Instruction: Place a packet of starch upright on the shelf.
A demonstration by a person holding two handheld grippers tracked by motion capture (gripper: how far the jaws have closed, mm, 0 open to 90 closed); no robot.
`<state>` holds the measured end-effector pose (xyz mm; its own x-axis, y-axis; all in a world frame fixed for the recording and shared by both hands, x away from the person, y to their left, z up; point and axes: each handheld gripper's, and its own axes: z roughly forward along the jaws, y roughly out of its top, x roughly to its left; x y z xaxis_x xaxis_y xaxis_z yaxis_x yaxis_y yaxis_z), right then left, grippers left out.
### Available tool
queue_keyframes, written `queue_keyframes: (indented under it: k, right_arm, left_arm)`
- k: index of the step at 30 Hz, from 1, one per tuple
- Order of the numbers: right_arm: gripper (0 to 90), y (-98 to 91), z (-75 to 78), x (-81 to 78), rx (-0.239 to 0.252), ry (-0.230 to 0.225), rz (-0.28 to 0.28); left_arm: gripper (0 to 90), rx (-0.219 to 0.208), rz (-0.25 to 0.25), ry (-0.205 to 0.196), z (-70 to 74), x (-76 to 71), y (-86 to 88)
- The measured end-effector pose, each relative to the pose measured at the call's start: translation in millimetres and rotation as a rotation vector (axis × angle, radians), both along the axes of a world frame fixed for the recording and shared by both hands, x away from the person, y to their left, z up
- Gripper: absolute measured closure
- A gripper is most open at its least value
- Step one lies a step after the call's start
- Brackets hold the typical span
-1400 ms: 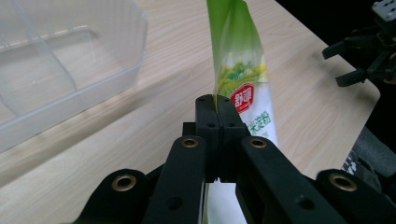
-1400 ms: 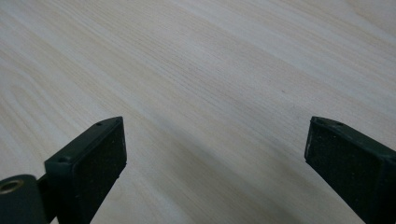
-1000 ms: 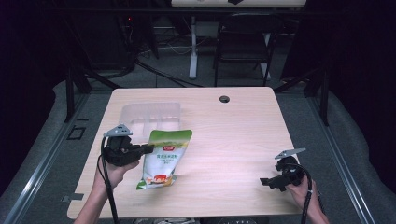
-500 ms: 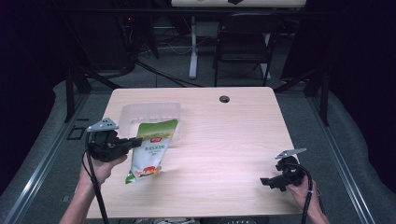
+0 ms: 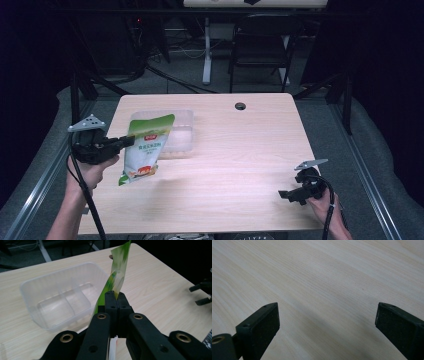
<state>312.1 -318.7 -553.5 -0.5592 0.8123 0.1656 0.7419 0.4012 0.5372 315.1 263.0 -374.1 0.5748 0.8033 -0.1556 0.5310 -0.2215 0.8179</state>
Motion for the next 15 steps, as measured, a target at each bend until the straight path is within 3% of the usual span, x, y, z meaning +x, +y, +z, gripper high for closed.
queue_keyframes:
  k: [6,15]
  right_arm:
    - [4.9,0.4,0.5,-0.3,-0.004,0.000,0.002]
    - [4.9,-2.1,0.6,-1.8,-0.010,-0.003,-0.013]
  left_arm:
    - [90.0,0.000,0.041,-0.005,5.4,4.8,8.1]
    - [90.0,-0.009,0.095,-0.044,19.8,18.9,20.6]
